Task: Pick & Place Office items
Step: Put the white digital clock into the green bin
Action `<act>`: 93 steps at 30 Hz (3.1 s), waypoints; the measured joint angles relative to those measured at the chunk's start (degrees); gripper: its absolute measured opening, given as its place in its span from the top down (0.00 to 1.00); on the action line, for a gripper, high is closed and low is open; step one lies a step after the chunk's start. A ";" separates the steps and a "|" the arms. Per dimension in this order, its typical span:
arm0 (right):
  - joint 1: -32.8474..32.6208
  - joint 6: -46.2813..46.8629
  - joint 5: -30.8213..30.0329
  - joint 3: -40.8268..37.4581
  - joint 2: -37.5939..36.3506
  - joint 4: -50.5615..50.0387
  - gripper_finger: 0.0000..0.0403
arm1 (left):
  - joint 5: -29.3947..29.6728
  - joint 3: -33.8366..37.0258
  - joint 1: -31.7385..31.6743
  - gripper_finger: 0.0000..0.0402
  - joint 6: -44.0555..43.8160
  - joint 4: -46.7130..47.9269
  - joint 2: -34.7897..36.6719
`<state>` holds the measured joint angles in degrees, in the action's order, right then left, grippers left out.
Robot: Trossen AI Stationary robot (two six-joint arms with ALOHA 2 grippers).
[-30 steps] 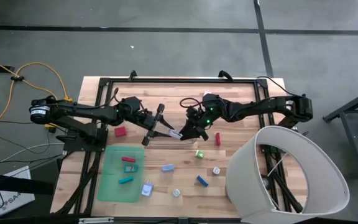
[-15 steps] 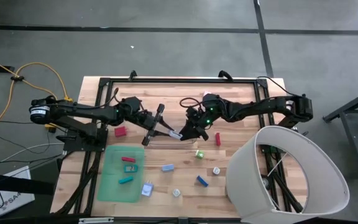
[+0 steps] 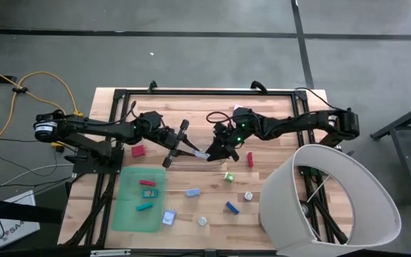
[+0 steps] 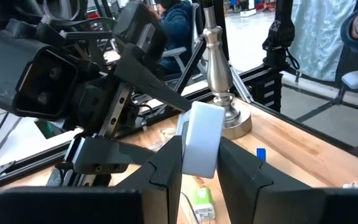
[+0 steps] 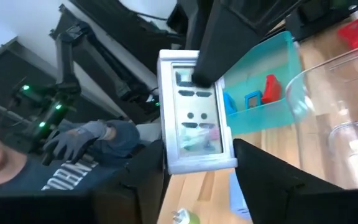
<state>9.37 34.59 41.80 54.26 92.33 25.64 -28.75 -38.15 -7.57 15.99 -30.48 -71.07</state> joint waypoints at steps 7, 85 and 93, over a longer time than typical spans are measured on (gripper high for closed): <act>0.02 -0.06 -1.49 0.04 -0.02 0.34 0.47 | 0.33 -0.07 -0.02 0.83 -0.02 -0.02 0.02; 1.07 -4.44 6.28 0.02 -0.04 -12.18 0.39 | 21.85 -0.04 39.13 0.85 -70.49 76.94 11.74; 1.07 -4.36 6.26 0.00 -0.02 -12.18 0.39 | 21.66 -0.04 40.92 0.81 -73.45 76.72 10.81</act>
<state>10.44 30.23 48.06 54.26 92.31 13.45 -7.09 -38.20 33.34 -57.46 46.24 -60.25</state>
